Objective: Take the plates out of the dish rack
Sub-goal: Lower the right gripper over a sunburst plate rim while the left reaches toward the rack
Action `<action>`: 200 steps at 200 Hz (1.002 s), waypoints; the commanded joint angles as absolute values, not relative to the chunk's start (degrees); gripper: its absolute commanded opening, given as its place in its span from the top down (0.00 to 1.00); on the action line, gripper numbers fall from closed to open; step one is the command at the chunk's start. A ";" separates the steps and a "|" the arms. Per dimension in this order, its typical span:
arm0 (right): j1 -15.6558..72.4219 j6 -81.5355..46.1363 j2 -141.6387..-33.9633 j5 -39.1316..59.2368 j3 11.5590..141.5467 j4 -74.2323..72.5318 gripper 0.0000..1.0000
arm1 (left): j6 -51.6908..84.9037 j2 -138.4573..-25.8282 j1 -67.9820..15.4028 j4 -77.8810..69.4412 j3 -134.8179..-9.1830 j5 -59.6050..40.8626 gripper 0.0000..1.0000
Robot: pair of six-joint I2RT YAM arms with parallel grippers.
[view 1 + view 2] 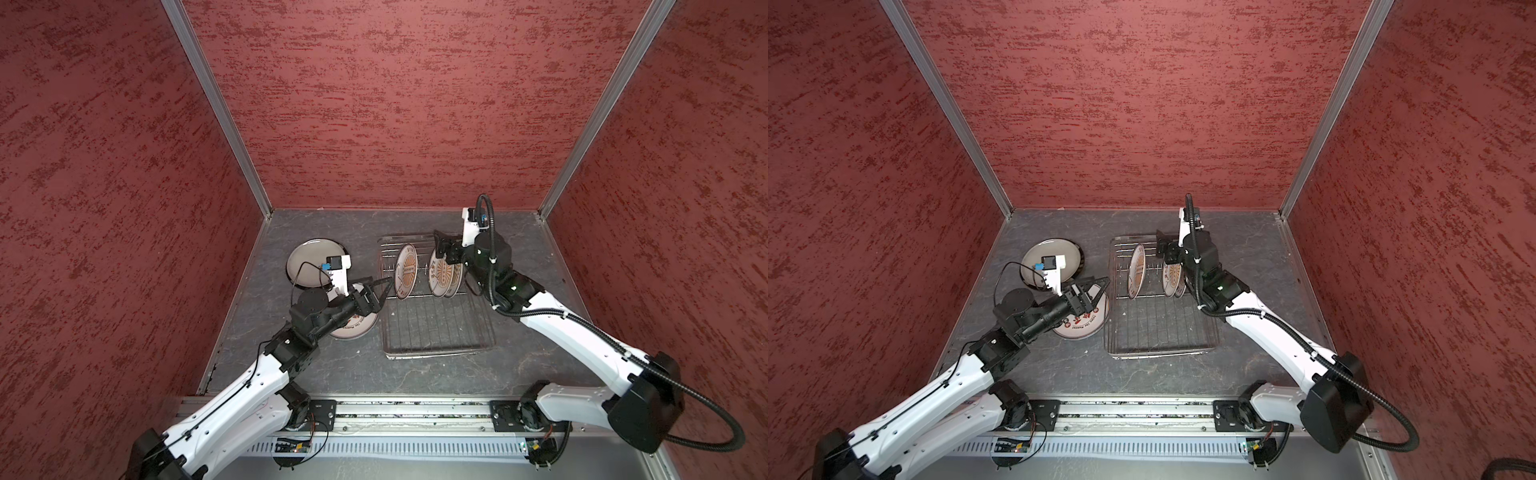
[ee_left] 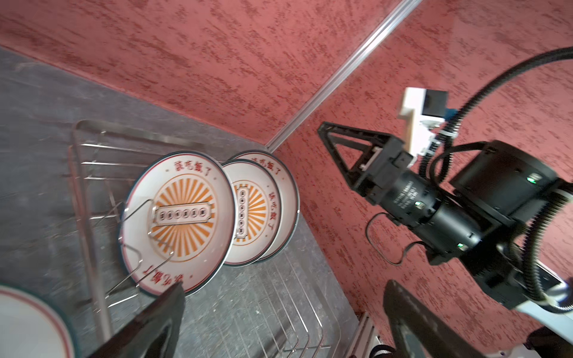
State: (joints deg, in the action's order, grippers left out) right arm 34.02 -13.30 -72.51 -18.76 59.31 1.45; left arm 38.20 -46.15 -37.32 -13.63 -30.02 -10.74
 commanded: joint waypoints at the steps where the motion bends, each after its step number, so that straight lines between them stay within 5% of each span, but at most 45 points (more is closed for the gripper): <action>1: 32.75 -15.62 -72.84 -24.82 61.00 6.87 0.08 | 33.59 -49.87 -39.54 -23.41 -31.01 -14.71 0.01; 35: 31.00 -17.11 -72.93 -28.78 59.48 9.06 0.23 | 31.24 -54.34 -44.10 -29.48 -30.50 -14.87 0.00; 67: 29.88 -17.58 -73.86 -25.40 58.36 9.70 0.35 | 30.18 -55.62 -49.83 -28.71 -28.94 -3.42 0.01; 200: 29.88 -17.91 -82.97 -26.66 63.09 12.39 0.68 | 32.53 -59.26 -51.68 -37.01 -24.27 0.73 0.01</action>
State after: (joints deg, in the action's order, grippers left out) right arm 30.11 -17.19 -82.19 -25.17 60.29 11.16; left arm 32.53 -58.74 -51.44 -34.87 -25.08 -0.80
